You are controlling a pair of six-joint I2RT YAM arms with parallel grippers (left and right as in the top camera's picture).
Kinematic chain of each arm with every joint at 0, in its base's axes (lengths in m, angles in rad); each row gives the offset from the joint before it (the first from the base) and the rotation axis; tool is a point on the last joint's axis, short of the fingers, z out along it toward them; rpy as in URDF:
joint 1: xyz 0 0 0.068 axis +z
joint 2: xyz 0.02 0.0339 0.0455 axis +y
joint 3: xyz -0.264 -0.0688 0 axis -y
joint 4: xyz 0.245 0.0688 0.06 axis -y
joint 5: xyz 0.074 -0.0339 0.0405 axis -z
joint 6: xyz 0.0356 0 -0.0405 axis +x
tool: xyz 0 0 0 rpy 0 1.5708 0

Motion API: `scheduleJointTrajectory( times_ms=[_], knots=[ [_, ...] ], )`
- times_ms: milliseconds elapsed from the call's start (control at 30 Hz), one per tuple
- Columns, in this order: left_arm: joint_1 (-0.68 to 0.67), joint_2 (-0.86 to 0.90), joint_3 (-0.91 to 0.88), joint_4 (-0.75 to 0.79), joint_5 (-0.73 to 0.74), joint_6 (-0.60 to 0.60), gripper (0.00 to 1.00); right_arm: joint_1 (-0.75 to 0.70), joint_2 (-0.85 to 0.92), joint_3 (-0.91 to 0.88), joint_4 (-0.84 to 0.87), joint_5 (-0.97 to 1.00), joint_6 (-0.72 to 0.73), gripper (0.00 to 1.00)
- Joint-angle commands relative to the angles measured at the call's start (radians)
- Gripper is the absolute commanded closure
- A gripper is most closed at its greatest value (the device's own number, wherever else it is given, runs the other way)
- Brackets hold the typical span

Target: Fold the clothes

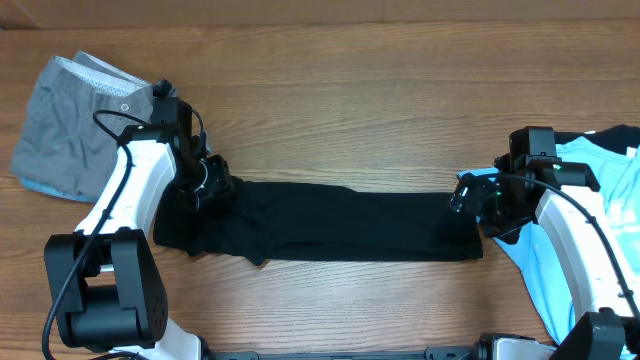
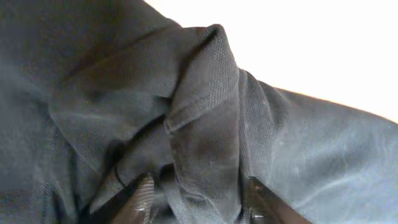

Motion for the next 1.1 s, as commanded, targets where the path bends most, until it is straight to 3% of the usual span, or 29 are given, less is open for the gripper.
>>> scheduleJointTrajectory(
  times_ms=[0,100,233,467,600,667,733,833,1067],
  knots=[
    [0.002,-0.014,-0.016,0.014,-0.025,0.000,0.60,-0.002,-0.011,0.021,0.002,0.010,-0.011,0.13],
    [0.002,-0.014,-0.041,0.021,-0.025,0.000,0.70,-0.002,-0.011,0.021,0.002,0.010,-0.011,0.12],
    [0.002,-0.014,-0.065,0.002,-0.024,-0.019,0.96,-0.002,-0.011,0.021,-0.002,0.010,-0.011,0.13],
    [0.005,-0.018,-0.001,-0.200,-0.049,-0.018,0.96,-0.002,-0.011,0.021,-0.011,0.010,-0.014,0.13],
    [0.008,-0.018,0.019,-0.270,-0.153,-0.027,0.95,-0.002,-0.011,0.021,-0.011,0.010,-0.014,0.13],
    [0.015,-0.017,0.019,-0.272,-0.214,-0.066,0.76,-0.002,-0.011,0.021,-0.010,0.010,-0.014,0.13],
    [0.016,-0.017,0.019,-0.264,-0.240,-0.068,0.74,-0.002,-0.011,0.021,-0.008,0.010,-0.014,0.12],
    [0.019,-0.017,0.019,-0.270,-0.272,-0.067,0.59,-0.002,-0.011,0.021,0.003,0.035,-0.014,0.12],
    [0.075,-0.018,0.035,-0.275,-0.279,-0.071,0.62,-0.002,-0.005,0.020,0.085,0.055,-0.014,0.12]
  ],
)
